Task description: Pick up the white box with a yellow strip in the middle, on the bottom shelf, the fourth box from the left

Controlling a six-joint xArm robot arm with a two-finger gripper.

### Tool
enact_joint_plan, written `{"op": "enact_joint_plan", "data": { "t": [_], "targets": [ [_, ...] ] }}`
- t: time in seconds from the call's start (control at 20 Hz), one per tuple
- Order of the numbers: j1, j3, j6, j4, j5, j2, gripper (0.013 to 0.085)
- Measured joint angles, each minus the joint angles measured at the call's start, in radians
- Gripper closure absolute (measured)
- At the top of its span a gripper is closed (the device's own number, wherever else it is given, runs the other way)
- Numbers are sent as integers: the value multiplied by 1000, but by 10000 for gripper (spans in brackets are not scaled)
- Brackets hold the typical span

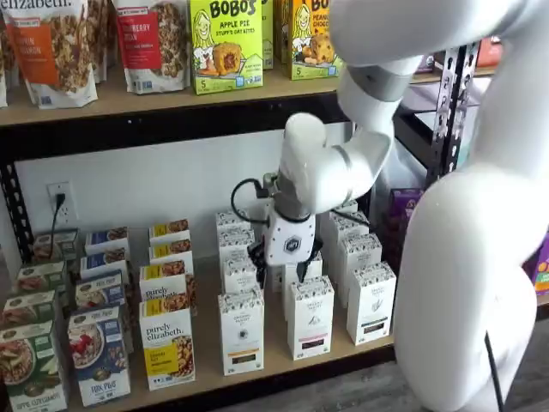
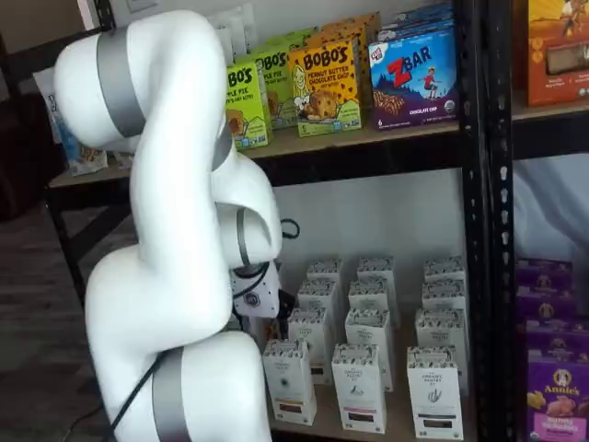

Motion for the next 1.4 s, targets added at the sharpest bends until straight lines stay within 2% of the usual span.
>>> {"op": "enact_joint_plan", "data": {
  "t": [0.1,0.3,0.35,0.45,0.6,0.8,0.9,1.05,1.2,1.4],
  "targets": [
    [9,-19,11,-2,-20,47,130],
    [31,-71,-5,34,-86,163,130],
    [33,-82,0,31,-95,182,130],
    [30,-111,37,-10,-106,226,130],
    [28,-149,36,-11,-123,280,130],
    [23,-220,-2,22,-124,358,130],
    [12,-272,12,-2,-117,406,130],
    [4,-335,-21,23,-112,463,130],
    [-10,-398,-36,24,-104,516,130],
    [-22,-459,-91,69,-93,562,130]
  ]
}}
